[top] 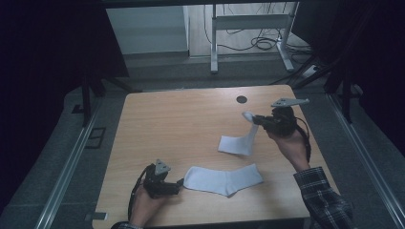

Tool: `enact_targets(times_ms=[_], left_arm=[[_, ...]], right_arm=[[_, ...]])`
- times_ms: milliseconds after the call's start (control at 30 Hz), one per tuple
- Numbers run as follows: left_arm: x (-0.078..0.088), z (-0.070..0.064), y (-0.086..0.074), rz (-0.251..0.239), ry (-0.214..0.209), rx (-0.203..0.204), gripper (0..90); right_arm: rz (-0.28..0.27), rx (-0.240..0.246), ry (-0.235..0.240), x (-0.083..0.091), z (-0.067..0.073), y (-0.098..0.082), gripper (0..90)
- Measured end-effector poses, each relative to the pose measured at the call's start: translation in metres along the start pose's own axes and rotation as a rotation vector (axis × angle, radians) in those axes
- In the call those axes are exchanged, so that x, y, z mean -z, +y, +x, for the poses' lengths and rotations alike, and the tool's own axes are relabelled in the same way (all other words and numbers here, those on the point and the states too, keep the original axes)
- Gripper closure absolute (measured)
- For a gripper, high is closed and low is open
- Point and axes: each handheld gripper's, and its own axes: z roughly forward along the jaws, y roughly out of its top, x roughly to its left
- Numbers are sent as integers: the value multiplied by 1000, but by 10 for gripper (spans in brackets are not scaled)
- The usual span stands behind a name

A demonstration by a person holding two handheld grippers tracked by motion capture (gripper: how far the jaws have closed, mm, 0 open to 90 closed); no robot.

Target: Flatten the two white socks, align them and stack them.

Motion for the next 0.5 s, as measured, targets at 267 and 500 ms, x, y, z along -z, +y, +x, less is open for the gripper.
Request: enact_targets(times_ms=[267,500], left_arm=[[0,0,0,0,2,3,116],[0,0,0,-2,3,3,116]], right_arm=[[-38,1,-73,38,-16,14,857],[-77,40,-116,63,-13,37,857]])
